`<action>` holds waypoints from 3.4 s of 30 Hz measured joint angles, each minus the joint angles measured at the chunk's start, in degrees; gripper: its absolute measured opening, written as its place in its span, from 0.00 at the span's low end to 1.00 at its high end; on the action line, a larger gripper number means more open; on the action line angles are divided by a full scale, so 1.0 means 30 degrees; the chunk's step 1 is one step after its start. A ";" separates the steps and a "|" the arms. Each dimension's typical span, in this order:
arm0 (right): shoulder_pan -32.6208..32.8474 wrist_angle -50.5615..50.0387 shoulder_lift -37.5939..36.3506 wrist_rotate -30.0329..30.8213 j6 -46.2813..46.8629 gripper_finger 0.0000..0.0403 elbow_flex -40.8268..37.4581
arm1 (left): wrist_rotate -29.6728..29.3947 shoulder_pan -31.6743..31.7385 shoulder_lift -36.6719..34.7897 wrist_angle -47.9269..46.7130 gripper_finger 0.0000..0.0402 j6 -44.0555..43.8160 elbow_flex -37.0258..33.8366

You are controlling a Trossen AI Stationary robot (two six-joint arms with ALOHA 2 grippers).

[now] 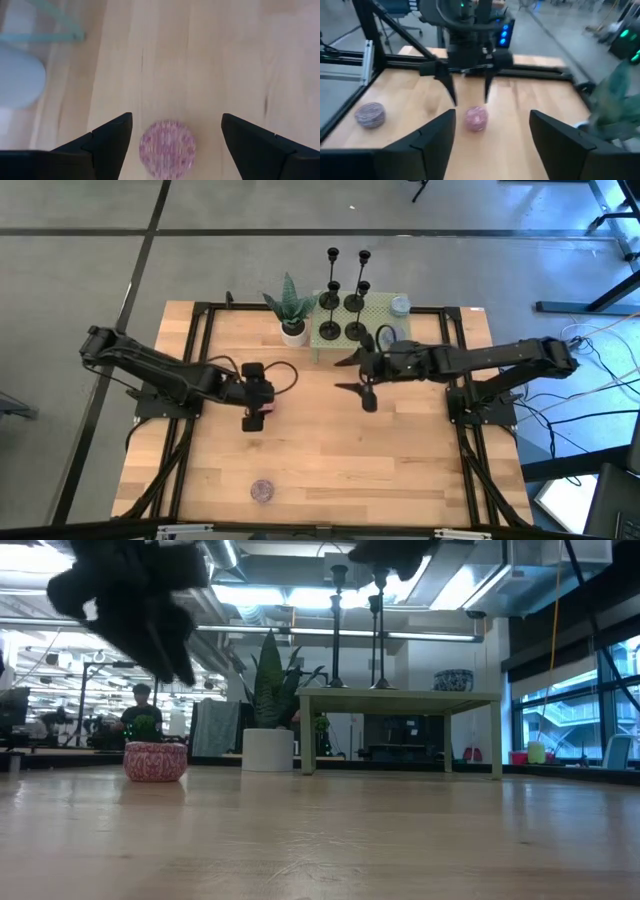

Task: Pick & Place candle stick holders
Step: Align the pink scented candle with the other blue scented candle on the shelf

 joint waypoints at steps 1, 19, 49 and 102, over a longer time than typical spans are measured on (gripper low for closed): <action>0.0006 0.0018 0.0198 -0.0127 0.0369 0.65 0.0000 | 0.0030 0.0108 0.0318 -0.0216 0.77 -0.0157 0.0000; 0.0012 -0.0133 0.0985 -0.0103 0.4804 0.69 0.0000 | 0.2548 0.2605 0.4628 -0.1086 0.78 0.0531 -0.0007; 0.1229 -0.0316 0.2114 0.1081 1.7499 0.69 -0.2816 | 0.2536 0.1549 0.5049 0.3927 0.73 0.4784 0.1930; 0.1396 1.1650 0.6616 0.2615 2.1247 0.52 -0.4568 | -0.2137 0.0389 0.5014 1.1438 0.74 1.0249 0.2280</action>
